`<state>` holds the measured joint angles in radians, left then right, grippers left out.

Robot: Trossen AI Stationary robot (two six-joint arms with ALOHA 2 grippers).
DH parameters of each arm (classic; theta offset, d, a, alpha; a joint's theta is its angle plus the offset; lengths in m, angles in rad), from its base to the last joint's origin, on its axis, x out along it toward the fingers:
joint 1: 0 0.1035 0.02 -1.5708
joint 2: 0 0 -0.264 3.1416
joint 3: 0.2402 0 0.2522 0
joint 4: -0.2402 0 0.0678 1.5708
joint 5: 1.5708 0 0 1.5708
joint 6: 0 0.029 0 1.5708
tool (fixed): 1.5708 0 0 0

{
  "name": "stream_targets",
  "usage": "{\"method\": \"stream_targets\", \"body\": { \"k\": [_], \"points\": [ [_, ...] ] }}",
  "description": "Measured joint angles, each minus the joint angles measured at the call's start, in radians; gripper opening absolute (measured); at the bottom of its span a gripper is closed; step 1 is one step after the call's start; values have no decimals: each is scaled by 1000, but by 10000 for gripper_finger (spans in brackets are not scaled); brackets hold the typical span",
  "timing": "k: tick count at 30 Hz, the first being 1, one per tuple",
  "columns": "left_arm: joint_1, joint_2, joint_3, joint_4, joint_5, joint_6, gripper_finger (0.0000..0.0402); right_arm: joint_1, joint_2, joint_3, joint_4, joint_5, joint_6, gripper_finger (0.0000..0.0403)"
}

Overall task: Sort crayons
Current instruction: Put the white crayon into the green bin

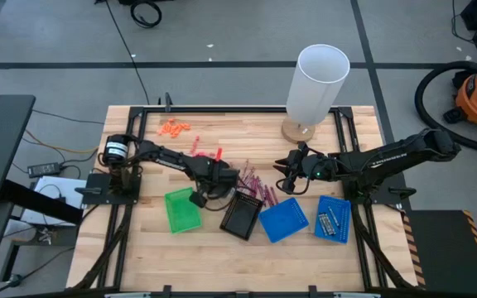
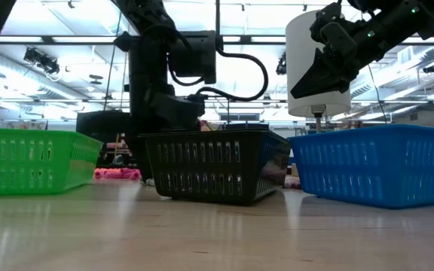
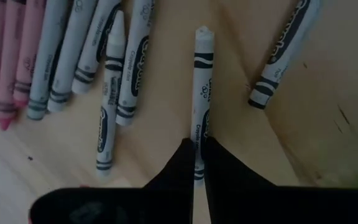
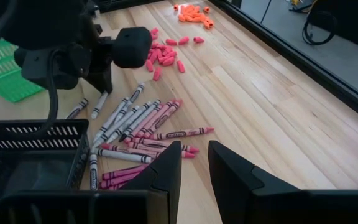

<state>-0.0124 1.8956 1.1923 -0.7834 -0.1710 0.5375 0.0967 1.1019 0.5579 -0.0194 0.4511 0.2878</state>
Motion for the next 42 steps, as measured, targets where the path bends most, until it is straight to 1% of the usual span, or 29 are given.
{"method": "stream_targets", "body": {
  "k": [5,9,18,24,28,33,36,42],
  "points": [
    [-11,-57,-1,-35,-94,-67,12,0,0,0,0,0,0,89],
    [-29,-105,-1,-101,-131,-116,12,0,0,0,0,0,6,89],
    [-90,-259,1,-158,-275,-243,12,0,0,0,4,0,6,89],
    [-152,-333,1,-238,-322,-339,12,0,0,0,3,0,9,89],
    [-210,-364,1,-329,-361,-429,12,0,0,0,0,0,19,89],
    [-297,-388,2,-408,-370,-546,12,1,0,0,0,-7,24,89],
    [-353,-394,2,-476,-359,-630,12,1,0,0,0,-7,27,89],
    [-465,-395,-40,-510,-330,-765,13,1,0,0,2,-8,27,89]
  ]
}}
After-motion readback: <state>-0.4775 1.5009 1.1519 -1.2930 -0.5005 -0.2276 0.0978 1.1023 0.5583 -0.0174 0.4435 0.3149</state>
